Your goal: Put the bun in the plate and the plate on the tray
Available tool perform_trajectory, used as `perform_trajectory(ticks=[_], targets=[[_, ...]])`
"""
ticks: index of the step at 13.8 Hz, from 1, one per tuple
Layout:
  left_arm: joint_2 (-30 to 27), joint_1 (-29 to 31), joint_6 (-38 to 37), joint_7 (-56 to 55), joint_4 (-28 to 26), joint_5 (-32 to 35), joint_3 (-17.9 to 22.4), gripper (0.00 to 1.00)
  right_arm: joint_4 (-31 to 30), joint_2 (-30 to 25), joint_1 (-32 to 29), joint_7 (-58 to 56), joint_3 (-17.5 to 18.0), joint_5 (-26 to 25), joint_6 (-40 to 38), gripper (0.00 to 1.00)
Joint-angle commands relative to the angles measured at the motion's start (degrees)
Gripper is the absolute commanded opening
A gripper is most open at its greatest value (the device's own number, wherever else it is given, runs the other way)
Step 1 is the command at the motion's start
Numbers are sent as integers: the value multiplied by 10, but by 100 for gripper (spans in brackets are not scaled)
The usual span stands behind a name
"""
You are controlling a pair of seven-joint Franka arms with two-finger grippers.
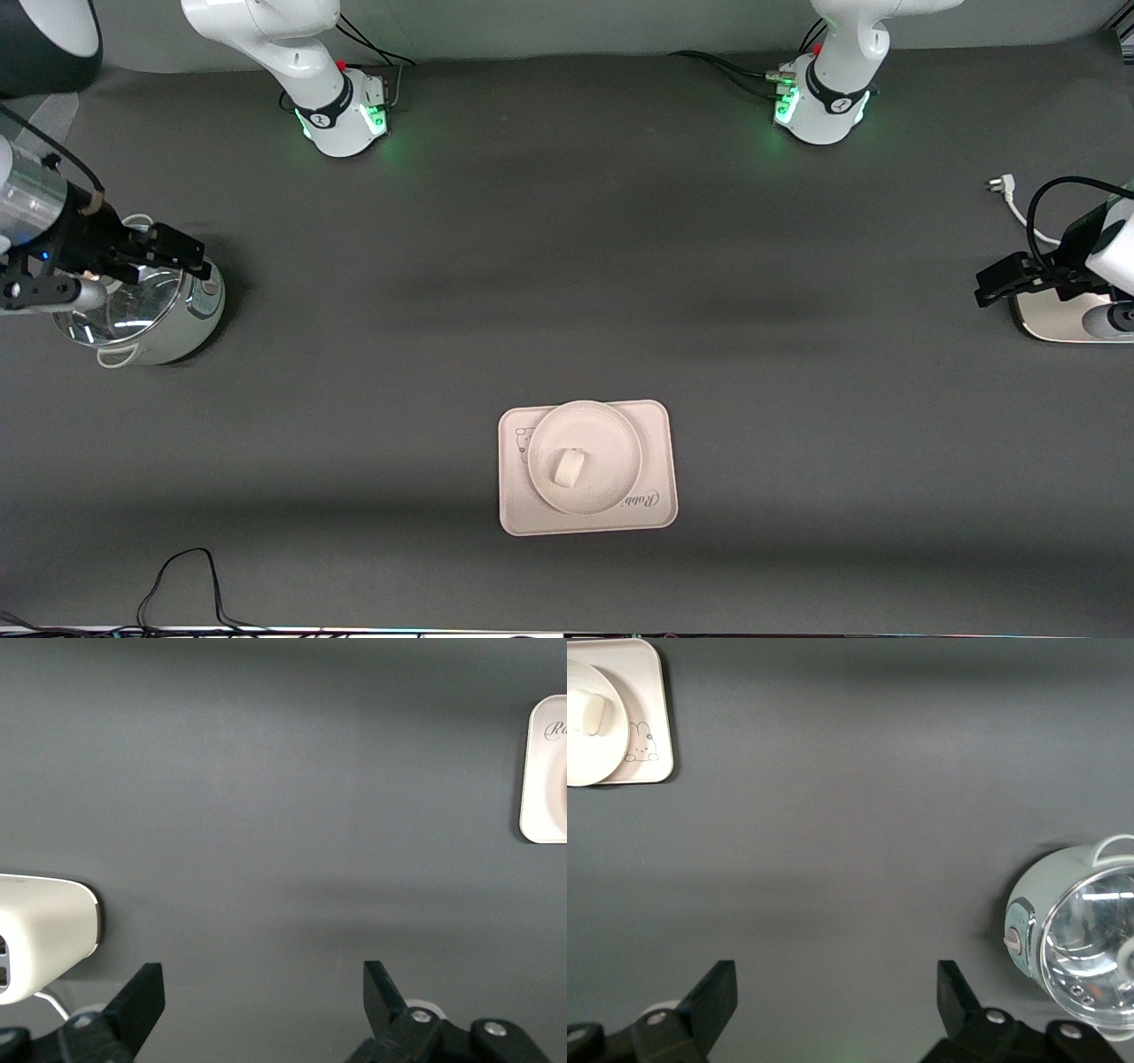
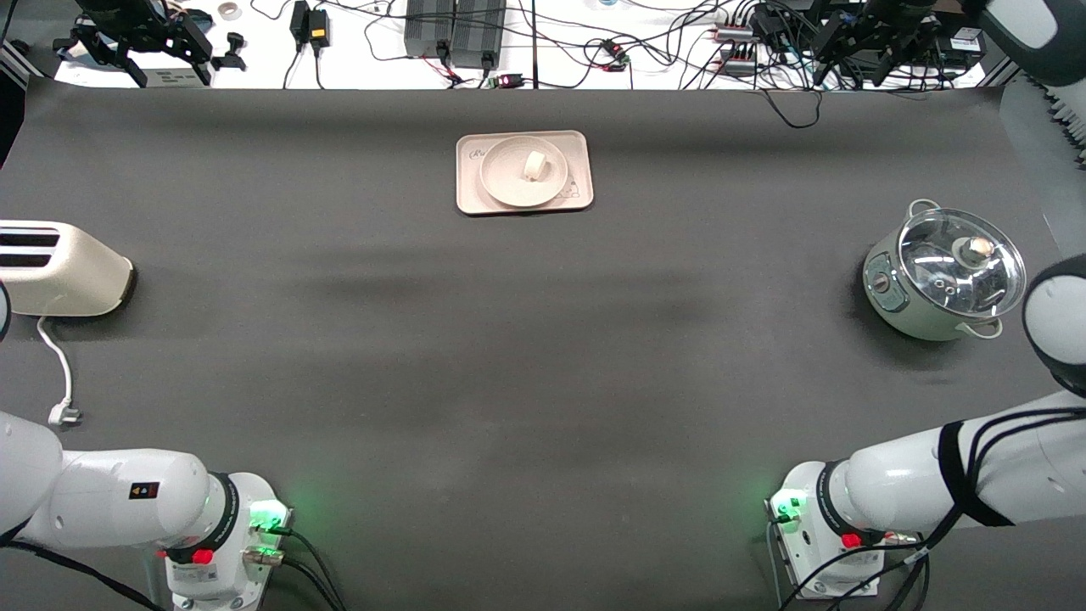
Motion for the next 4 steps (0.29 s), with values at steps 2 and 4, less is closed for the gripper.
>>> perform_trajectory(ticks=[2, 4], targets=[[-9, 1, -9, 11, -2, 2, 2, 100, -35, -32, -7, 15, 9, -14, 7, 100], [-10, 1, -10, 11, -2, 2, 2, 100, -35, -32, -4, 15, 5, -13, 7, 100]])
